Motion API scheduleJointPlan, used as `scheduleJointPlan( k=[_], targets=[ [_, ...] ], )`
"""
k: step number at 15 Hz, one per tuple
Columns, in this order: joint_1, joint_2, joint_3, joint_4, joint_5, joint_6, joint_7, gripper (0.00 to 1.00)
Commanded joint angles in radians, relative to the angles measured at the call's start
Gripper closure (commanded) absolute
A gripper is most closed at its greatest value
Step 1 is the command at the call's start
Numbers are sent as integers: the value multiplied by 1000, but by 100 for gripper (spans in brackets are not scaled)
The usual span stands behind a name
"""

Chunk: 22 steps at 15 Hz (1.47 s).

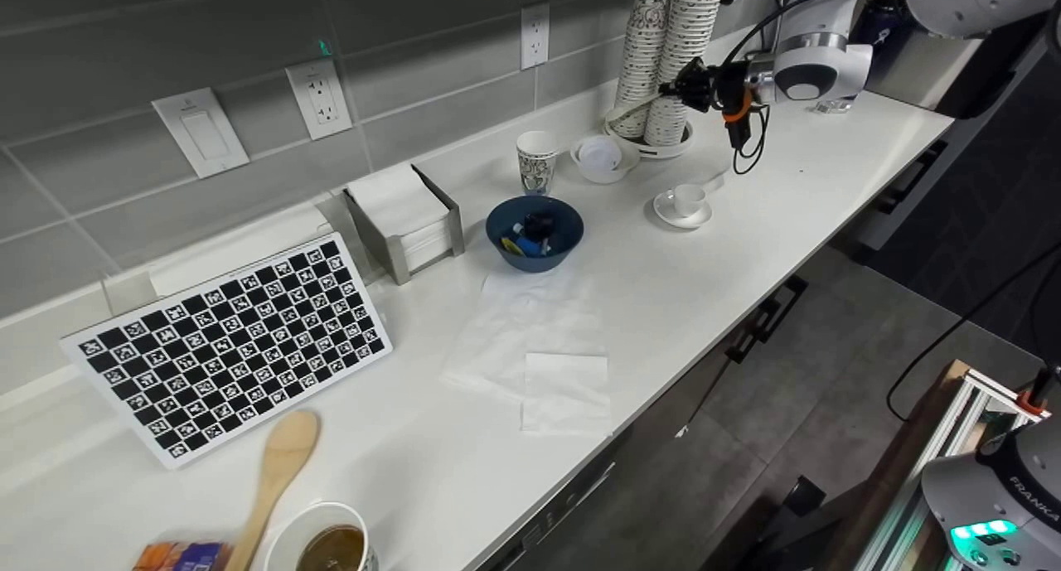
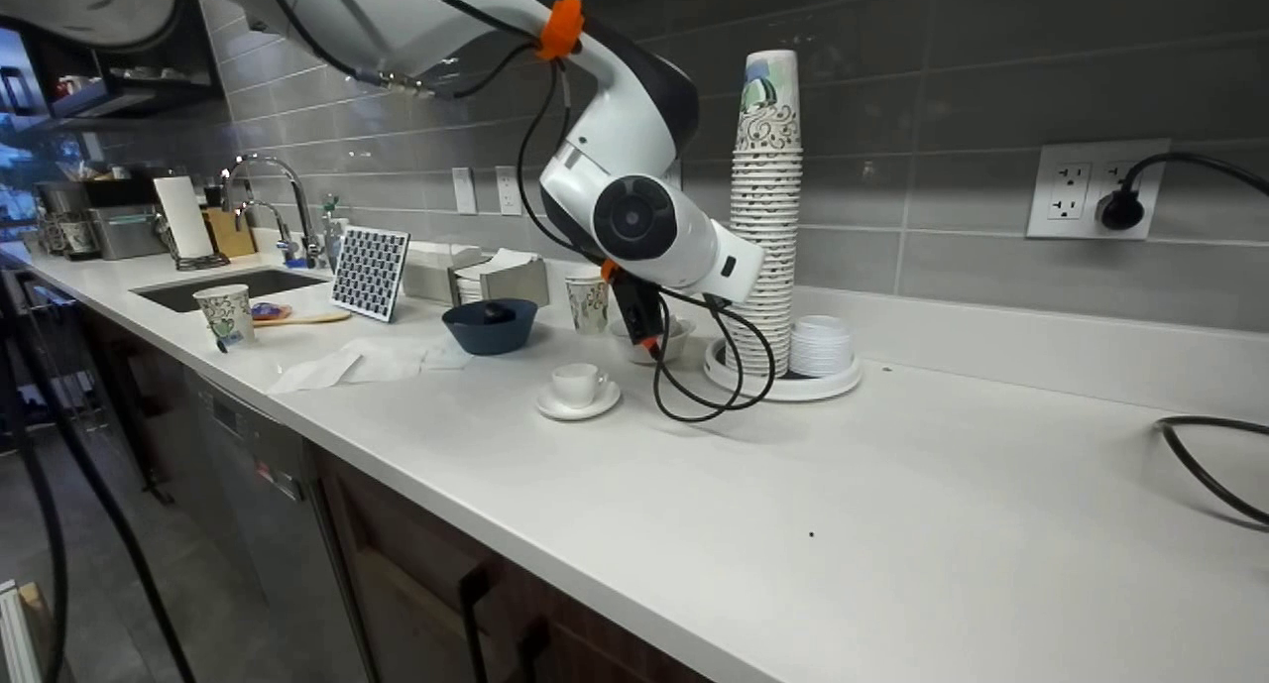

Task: Shift the white spoon to the cup

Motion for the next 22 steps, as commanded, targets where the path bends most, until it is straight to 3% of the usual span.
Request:
scheduleJointPlan(
  k=[1, 7, 11, 15, 19, 22],
  targets=[
    [3, -106, -4, -137, -32, -58, 6, 99],
    [14, -317, -15, -366, -141, -183, -9, 99],
    [61, -441, 16, -473, -89, -173, -85, 99],
    [130, -523, 74, -543, 106, -99, -266, 99],
    [181, -544, 120, -527, 447, -15, -582, 99],
    [190, -543, 130, -511, 607, -18, -813, 99]
  ],
)
